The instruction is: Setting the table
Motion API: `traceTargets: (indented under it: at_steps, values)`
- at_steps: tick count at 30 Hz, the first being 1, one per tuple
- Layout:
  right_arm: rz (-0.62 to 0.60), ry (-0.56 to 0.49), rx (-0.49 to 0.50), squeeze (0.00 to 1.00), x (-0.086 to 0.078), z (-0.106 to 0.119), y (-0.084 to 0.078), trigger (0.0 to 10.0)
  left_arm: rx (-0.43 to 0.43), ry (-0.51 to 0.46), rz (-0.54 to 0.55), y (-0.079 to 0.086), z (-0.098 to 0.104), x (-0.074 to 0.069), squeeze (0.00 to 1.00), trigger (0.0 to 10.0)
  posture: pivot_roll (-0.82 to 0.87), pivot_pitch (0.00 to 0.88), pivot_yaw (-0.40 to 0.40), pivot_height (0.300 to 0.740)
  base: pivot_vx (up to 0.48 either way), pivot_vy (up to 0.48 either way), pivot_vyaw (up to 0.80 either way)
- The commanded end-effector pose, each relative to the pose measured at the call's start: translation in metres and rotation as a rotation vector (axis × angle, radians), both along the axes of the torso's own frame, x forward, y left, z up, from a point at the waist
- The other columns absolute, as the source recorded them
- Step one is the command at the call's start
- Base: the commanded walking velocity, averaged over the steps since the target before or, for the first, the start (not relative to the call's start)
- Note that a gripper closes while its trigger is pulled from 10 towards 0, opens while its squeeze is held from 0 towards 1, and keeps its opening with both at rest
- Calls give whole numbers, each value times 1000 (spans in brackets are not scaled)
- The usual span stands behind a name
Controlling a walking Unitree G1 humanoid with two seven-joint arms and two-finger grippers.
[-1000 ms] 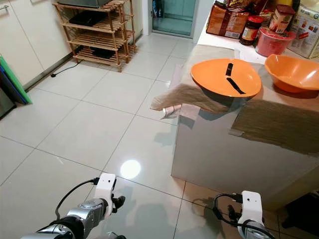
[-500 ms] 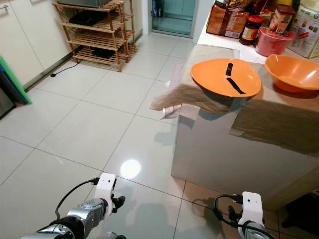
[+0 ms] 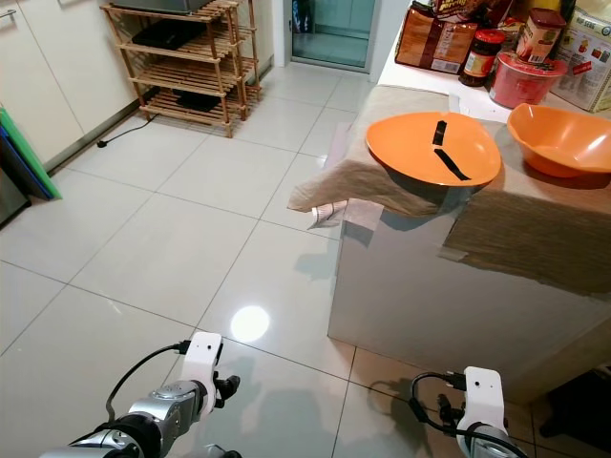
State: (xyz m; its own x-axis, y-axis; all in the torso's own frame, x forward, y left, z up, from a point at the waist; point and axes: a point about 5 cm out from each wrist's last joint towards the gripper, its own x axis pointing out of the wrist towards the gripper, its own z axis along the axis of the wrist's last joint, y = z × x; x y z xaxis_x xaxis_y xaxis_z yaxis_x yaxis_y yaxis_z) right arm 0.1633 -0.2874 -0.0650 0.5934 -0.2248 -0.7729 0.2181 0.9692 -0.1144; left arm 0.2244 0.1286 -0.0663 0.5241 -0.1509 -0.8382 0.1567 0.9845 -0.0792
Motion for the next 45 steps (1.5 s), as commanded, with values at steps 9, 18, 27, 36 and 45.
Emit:
traceTargets:
  at_steps: [9,18,27,36,45]
  values:
    - [11,-1,14,0,7,-4,16,10000,8,-12,-9,2,2,4,0,10000,-78,0,15,740,0,0,0]
    - [7,6,14,0,2,-6,18,10000,10,-13,-12,3,2,4,0,10000,-79,0,15,740,0,0,0]
    - [-8,11,1,0,-8,-2,-2,10000,9,-13,-13,3,2,4,0,10000,-78,0,15,740,0,0,0]
    - [-6,10,4,0,-4,-2,0,10000,11,-16,-12,2,3,4,0,10000,-77,0,16,740,0,0,0]
    - [3,9,11,0,1,-4,11,10000,11,-14,-12,2,2,4,0,10000,-78,0,15,740,0,0,0]
